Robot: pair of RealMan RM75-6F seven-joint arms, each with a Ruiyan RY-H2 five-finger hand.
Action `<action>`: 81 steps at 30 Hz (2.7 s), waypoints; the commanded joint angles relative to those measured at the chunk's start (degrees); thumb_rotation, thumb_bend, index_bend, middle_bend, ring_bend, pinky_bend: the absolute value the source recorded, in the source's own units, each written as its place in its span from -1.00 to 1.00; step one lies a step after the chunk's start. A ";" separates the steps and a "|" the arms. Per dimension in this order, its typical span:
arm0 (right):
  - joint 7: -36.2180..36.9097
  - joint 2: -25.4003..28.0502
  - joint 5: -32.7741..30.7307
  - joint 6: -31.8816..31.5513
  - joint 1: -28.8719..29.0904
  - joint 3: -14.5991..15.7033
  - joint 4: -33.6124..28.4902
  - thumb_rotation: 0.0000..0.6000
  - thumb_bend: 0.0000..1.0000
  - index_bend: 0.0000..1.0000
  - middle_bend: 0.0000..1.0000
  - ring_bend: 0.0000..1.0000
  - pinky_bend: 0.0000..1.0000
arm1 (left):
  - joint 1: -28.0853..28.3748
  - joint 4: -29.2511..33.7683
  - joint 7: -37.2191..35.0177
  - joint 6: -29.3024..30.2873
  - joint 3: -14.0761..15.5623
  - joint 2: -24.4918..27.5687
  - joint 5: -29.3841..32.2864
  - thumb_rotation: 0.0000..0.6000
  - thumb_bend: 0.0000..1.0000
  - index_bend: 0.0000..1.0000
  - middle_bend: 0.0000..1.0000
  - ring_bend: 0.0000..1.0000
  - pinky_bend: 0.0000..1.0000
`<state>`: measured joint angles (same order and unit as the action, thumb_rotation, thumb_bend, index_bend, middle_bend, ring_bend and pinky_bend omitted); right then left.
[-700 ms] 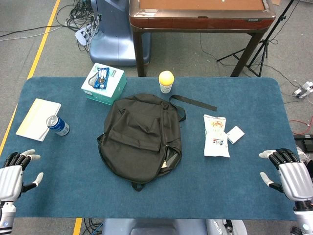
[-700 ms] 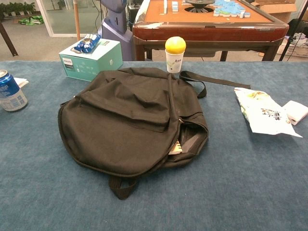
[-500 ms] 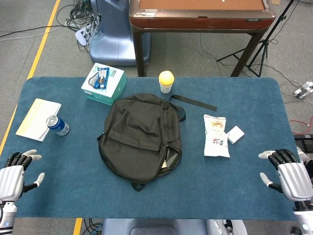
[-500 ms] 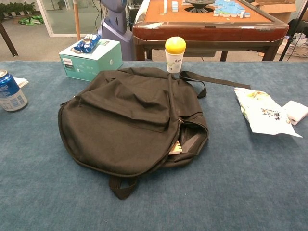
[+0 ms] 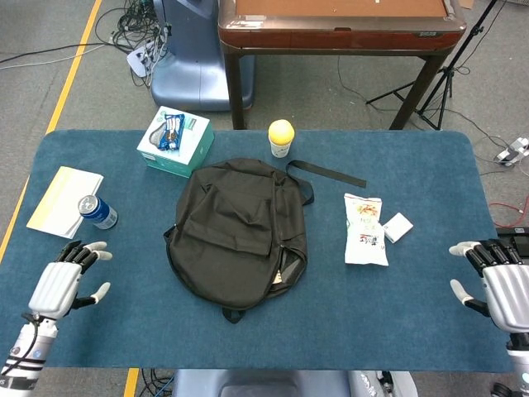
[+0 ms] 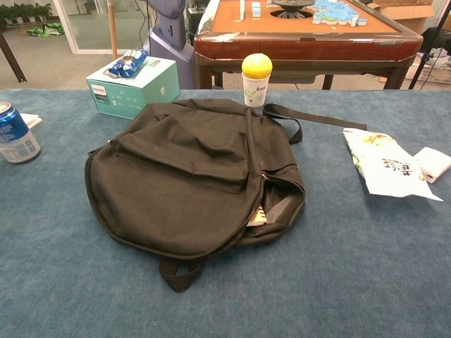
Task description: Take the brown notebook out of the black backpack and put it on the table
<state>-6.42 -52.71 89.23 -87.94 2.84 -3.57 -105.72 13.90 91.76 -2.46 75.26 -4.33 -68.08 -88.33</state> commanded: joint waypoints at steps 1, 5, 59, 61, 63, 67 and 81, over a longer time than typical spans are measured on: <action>-0.25 0.54 -0.48 -0.53 -0.22 -0.42 -0.67 1.00 -0.44 -0.29 -0.34 -0.51 -0.56 | 4.02 -4.26 -4.34 -3.44 0.09 -2.65 -3.30 1.00 -0.50 -0.42 -0.57 -0.61 -0.83; -0.25 0.88 -0.59 -0.56 -0.35 -0.37 -1.07 1.00 -0.44 -0.29 -0.34 -0.51 -0.56 | 8.03 -9.97 -8.26 -5.84 0.56 -6.23 -6.67 1.00 -0.50 -0.52 -0.64 -0.62 -0.83; 4.40 0.60 0.27 -1.47 -2.31 0.89 1.70 1.00 -0.44 -0.29 -0.34 -0.51 -0.56 | 25.20 -30.74 -20.16 -12.02 2.82 -26.54 -4.88 1.00 0.34 0.16 -0.78 -0.81 -0.83; 4.48 0.67 0.79 -0.92 -2.05 1.13 1.84 1.00 -0.44 -0.29 -0.34 -0.51 -0.56 | 25.09 -29.22 -19.68 -12.15 2.08 -26.21 -3.63 1.00 0.45 0.27 -0.73 -0.79 -0.83; 4.50 0.83 1.33 -0.38 -1.77 1.37 1.85 1.00 -0.44 -0.29 -0.34 -0.51 -0.56 | 24.84 -27.36 -19.16 -12.27 1.16 -25.83 -2.05 1.00 0.52 0.34 -0.70 -0.77 -0.83; 4.56 1.09 2.61 0.61 -1.18 1.85 1.84 1.00 -0.44 -0.29 -0.34 -0.51 -0.56 | 24.61 -22.06 -19.57 -14.10 -0.91 -24.34 2.09 1.00 0.59 0.40 -0.63 -0.73 -0.83; 2.90 2.29 10.02 9.84 4.62 4.59 -1.40 1.00 -0.44 -0.29 -0.34 -0.51 -0.56 | 28.23 -10.59 -10.25 -21.31 -11.51 -22.91 20.56 1.00 0.65 0.41 -0.57 -0.70 -0.83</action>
<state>-3.23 -50.56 98.45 -78.99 6.66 0.71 -106.50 40.88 80.17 -15.57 55.56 -13.65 -90.73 -71.26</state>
